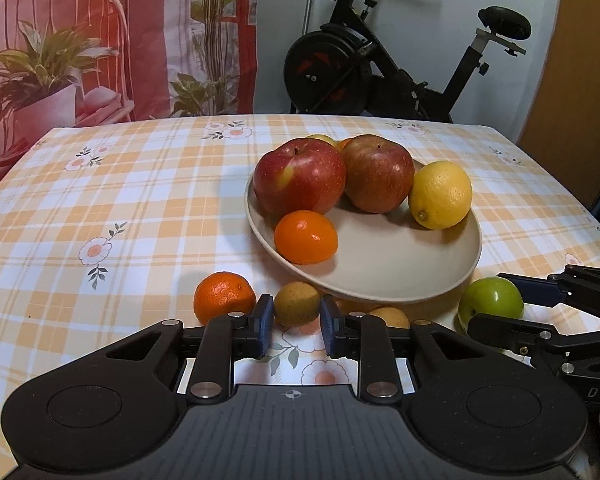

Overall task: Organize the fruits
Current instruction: 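Lower the right gripper around the green apple while the left gripper closes on the brown fruit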

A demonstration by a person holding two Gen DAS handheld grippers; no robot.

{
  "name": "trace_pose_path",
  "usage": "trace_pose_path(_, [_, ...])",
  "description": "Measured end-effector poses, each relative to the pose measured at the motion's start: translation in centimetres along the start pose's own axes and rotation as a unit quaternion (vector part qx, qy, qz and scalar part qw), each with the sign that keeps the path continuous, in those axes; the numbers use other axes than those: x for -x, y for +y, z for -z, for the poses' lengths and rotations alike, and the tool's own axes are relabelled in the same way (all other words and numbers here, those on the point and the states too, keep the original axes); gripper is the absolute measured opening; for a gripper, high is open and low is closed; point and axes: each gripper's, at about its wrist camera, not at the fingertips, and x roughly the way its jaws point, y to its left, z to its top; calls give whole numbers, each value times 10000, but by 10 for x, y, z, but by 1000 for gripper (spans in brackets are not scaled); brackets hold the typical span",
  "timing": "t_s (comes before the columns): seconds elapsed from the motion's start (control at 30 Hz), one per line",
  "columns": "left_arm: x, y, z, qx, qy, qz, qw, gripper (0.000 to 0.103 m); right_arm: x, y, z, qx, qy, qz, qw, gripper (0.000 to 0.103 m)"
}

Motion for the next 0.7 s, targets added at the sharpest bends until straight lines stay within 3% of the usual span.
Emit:
trace_pose_path(0.47, [-4,-1,0,-29,45,2,10000,28,0,-1,0,-6,1,-4,10000,46])
trace_pose_path(0.7, [10,-2,4,63,-122,-23,9999,28,1,0,0,26,-43,-21,10000,46])
